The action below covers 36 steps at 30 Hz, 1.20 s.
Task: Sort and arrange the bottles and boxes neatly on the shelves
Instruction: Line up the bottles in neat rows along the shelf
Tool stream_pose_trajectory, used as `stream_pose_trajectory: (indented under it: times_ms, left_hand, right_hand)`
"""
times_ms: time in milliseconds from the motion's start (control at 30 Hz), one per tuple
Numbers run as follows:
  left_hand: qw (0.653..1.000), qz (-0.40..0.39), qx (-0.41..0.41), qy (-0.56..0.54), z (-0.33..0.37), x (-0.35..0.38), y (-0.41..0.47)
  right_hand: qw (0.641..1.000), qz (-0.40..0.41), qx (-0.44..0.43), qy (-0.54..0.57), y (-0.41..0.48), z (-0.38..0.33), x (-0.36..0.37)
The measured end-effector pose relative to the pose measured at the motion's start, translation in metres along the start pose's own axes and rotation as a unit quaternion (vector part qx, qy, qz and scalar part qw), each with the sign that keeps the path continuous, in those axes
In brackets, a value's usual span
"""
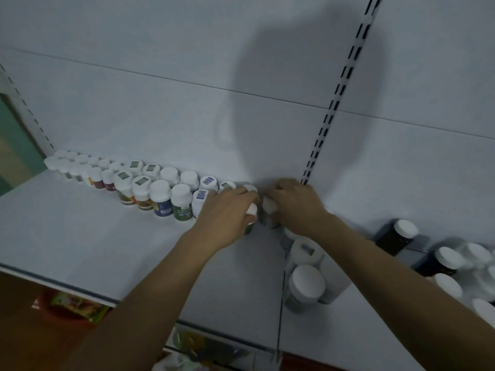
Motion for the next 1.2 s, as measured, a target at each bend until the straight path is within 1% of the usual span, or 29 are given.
stream_pose_trajectory:
  times_ms: [133, 300, 400, 500, 600, 667, 800, 900, 1000, 1067, 1200]
  left_hand:
    - [0.999, -0.001, -0.010, 0.040, -0.003, 0.007, 0.007]
    - [1.000, 0.015, -0.024, 0.012, -0.004, 0.013, 0.005]
    - [0.999, 0.017, -0.027, -0.003, -0.004, 0.016, 0.004]
    - [0.999, 0.016, -0.031, -0.017, -0.006, 0.013, 0.003]
    - [0.998, 0.020, -0.044, -0.032, -0.013, 0.003, 0.001]
    - [0.997, 0.041, -0.042, -0.045, -0.018, -0.005, -0.005]
    - [0.992, 0.092, -0.024, -0.082, -0.027, -0.016, -0.029]
    - [0.989, 0.076, -0.038, -0.120, -0.036, -0.007, -0.052]
    - [0.988, 0.034, -0.096, -0.119, -0.054, 0.020, -0.082]
    - [0.986, 0.023, -0.134, -0.097, -0.063, 0.037, -0.101]
    - [0.985, 0.068, -0.130, -0.086, -0.064, 0.050, -0.115]
  right_hand:
    - [0.999, -0.014, 0.046, 0.019, -0.010, 0.014, 0.002]
    - [0.996, -0.054, 0.074, 0.007, -0.029, 0.040, 0.001]
    - [0.993, -0.081, 0.083, 0.032, -0.040, 0.053, 0.003]
    - [0.992, -0.057, 0.083, 0.074, -0.049, 0.055, 0.000]
    - [0.991, -0.005, 0.055, 0.124, -0.052, 0.044, -0.007]
    - [0.987, -0.002, 0.030, 0.157, -0.047, 0.031, -0.010]
    - [0.983, -0.032, 0.015, 0.179, -0.024, 0.000, -0.008]
    - [0.985, -0.085, 0.004, 0.152, -0.004, -0.021, 0.005]
    - [0.981, -0.136, 0.000, 0.140, 0.008, -0.033, 0.020]
    - [0.978, -0.136, 0.007, 0.158, 0.012, -0.036, 0.028]
    - [0.978, -0.120, -0.004, 0.170, 0.016, -0.041, 0.035]
Point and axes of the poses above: each hand's wrist, its own y-axis towards the middle knuckle, its own x-axis out of the palm, z = x × y, the point moved 5 cm from there along y, towards the middle knuckle, and after that the axes turned 8 degrees about -y, right-handed, at the moved point
